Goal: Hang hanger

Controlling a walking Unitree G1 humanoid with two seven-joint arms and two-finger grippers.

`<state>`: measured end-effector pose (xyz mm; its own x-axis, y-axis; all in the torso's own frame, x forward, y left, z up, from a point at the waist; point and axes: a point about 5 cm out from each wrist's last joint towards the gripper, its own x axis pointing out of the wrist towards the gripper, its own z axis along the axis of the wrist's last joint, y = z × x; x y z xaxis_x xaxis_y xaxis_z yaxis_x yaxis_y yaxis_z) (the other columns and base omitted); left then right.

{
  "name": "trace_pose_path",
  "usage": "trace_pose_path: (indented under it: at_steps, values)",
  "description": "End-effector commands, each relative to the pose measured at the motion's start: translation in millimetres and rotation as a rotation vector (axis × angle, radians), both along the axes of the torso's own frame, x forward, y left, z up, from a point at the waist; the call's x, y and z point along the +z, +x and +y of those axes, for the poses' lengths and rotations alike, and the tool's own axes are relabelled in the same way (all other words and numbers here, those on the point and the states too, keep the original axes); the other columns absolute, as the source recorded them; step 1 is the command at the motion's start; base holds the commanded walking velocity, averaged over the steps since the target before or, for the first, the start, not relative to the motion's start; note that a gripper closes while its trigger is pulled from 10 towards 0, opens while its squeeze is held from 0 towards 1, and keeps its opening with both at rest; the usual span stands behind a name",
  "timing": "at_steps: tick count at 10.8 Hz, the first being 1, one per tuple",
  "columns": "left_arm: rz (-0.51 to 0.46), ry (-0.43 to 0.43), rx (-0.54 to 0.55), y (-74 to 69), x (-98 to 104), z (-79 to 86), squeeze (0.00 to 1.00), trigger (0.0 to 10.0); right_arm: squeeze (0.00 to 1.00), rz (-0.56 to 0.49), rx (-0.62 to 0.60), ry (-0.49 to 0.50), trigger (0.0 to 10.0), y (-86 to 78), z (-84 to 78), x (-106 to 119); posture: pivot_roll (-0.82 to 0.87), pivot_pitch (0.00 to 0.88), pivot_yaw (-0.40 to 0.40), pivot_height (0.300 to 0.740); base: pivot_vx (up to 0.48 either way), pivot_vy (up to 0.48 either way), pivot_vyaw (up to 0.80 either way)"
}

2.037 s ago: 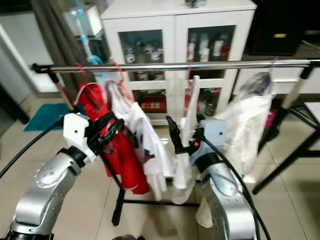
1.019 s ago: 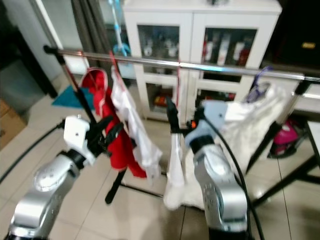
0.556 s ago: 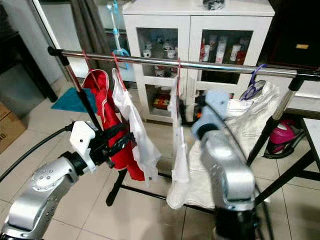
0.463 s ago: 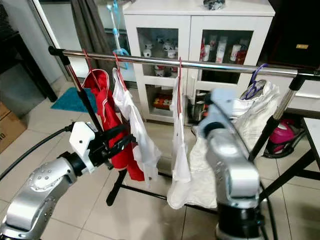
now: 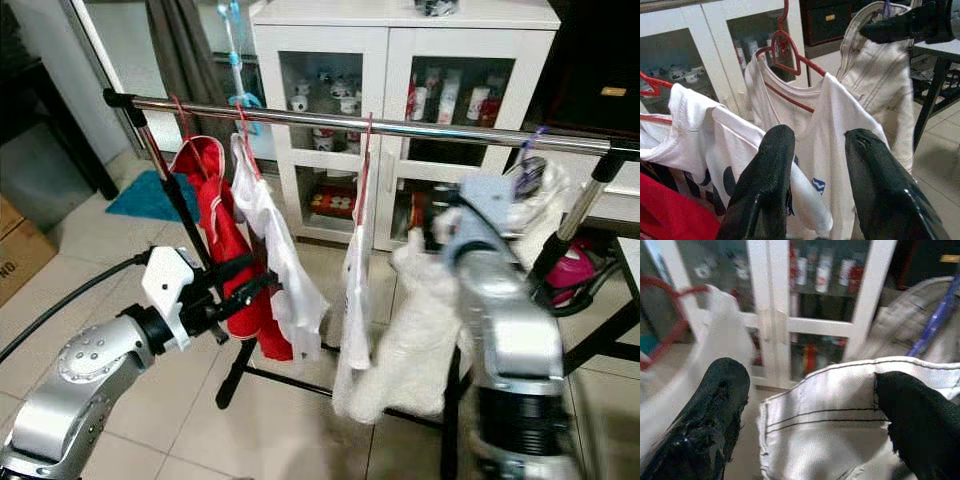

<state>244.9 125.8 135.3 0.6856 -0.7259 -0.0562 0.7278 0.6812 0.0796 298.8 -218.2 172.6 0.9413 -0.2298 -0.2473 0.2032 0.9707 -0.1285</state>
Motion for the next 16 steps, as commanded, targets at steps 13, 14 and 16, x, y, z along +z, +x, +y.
trace_pose_path:
  at_steps: [13,14,16]
  values:
    - [-0.009,0.013,-0.079,-1.0,2.8,-10.1,0.0,10.0,0.0,0.002,-0.04,-0.112,10.0,17.6,-38.1,33.3,-0.08,0.0,0.103,0.74,0.0,0.0,0.0]
    - [-0.012,-0.003,-0.103,-2.4,4.6,-12.0,0.0,10.0,0.0,0.007,-0.052,-0.105,10.0,19.8,-41.9,31.5,-0.08,0.0,0.104,0.74,0.0,0.0,0.0]
    - [-0.023,-0.021,-0.132,-3.7,8.7,-14.8,0.0,10.0,0.0,0.009,-0.049,-0.086,10.0,23.7,-44.5,31.4,-0.08,0.0,0.107,0.74,0.0,0.0,0.0]
